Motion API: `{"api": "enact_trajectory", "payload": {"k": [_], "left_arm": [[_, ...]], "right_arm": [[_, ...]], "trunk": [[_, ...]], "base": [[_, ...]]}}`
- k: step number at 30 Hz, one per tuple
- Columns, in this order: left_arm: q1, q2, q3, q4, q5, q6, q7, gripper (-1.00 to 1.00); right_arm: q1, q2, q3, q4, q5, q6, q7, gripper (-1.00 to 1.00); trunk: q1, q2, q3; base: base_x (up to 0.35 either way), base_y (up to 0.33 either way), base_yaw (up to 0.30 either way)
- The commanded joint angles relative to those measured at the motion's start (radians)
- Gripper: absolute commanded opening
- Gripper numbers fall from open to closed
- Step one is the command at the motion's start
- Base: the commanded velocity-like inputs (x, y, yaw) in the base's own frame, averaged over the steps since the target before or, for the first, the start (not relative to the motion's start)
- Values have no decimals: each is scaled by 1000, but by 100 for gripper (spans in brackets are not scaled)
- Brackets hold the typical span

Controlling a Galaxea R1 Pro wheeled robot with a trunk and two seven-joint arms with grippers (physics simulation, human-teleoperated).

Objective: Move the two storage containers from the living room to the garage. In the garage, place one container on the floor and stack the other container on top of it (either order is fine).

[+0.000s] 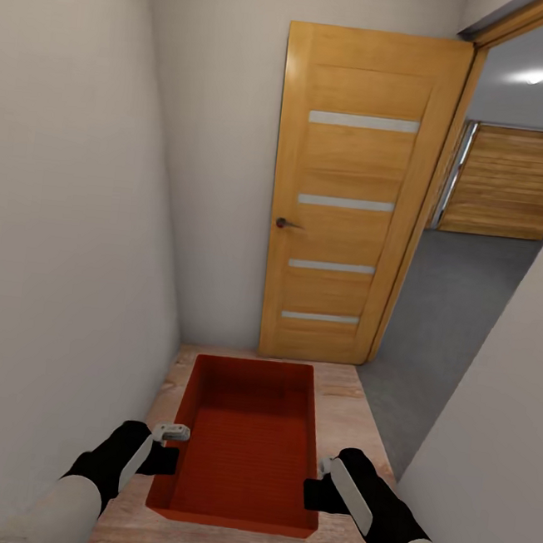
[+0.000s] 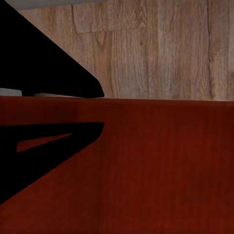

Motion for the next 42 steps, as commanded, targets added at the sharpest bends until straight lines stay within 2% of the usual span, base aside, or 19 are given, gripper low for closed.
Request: {"api": "enact_trajectory", "payload": {"k": [1, 33, 42], "left_arm": [[0, -2, 10, 1, -15, 5, -10, -100], [0, -2, 10, 1, -15, 5, -10, -100], [0, -2, 9, 1, -15, 5, -10, -100]], "right_arm": [[-1, 0, 3, -3, -10, -1, -5, -100], [-1, 1, 3, -3, -11, -1, -5, -100], [-1, 1, 3, -3, -10, -1, -5, -100]], "trunk": [[1, -1, -1], [1, -1, -1], [1, -1, -1]], "base": [[326, 0, 0], [326, 0, 0], [76, 0, 0]]}}
